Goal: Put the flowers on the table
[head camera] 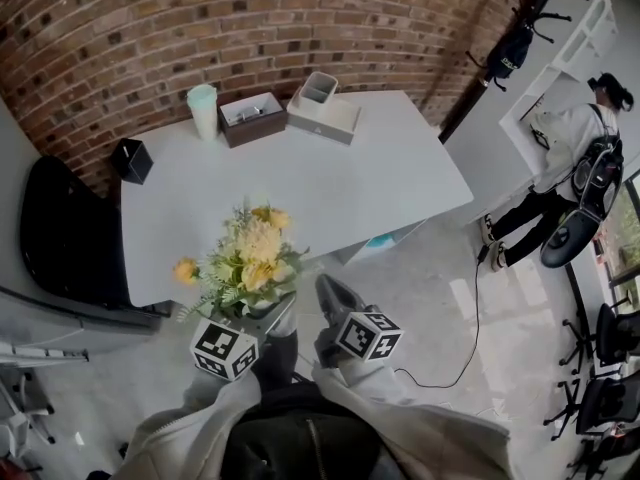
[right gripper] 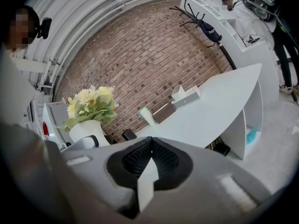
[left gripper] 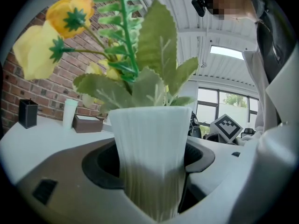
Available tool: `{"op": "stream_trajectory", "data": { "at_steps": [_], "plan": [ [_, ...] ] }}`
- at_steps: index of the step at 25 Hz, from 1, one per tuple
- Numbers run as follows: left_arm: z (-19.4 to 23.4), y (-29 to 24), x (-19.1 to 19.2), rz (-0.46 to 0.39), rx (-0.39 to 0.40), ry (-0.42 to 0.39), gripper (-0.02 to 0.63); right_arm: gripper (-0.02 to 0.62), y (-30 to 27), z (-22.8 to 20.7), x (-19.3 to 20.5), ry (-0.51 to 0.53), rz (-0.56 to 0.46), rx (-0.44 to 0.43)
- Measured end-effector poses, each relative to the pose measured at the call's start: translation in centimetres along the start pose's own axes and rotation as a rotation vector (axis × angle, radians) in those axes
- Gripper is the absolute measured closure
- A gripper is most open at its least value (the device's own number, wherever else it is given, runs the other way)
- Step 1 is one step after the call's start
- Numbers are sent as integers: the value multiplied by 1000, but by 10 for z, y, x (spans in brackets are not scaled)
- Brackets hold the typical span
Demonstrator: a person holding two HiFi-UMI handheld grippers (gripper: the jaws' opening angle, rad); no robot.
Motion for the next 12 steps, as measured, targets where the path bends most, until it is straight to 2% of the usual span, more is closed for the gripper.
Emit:
{"op": "stream_trajectory", "data": {
  "at_steps": [12],
  "plan": [
    [70,-87,-13,7,-18,4,259,595,-92,-33,-40,3,39,-1]
  ]
}}
Point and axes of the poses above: the fingertips, and each gripper's own axes: y backward along the fingers, z to its left, x out of its underside, the point moved 9 cm from there along y, backward along the fingers, and after that the axes turned 13 degrees about -z, right-handed, at the moved point
